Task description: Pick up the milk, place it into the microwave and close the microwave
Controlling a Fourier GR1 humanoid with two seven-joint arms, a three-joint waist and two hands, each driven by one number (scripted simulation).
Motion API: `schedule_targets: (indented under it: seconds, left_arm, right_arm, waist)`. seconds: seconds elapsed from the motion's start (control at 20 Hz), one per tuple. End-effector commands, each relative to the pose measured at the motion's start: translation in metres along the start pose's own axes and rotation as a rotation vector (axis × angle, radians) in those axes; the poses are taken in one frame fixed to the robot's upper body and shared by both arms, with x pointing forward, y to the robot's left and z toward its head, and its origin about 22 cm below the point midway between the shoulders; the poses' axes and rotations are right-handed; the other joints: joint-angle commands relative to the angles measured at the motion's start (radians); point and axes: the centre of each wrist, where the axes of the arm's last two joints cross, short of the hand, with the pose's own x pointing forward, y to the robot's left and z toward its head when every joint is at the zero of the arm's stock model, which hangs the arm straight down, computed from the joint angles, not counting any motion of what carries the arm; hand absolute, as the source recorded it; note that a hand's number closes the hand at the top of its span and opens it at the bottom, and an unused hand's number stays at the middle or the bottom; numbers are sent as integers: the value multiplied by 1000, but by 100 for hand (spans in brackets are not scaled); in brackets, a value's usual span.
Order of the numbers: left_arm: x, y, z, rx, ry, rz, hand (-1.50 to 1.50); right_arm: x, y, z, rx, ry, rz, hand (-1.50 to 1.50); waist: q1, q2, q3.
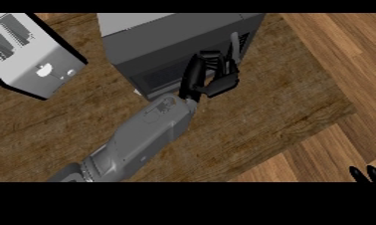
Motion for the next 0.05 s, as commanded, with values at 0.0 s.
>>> schedule_targets:
  seconds: [0.0]
  left_arm:
    - [19, -1, -20, -7, -48, -4, 150]
  right_arm:
    - [5, 0, 1, 24, 1, -18, -150]
  waist:
    - [-9, 6, -1]
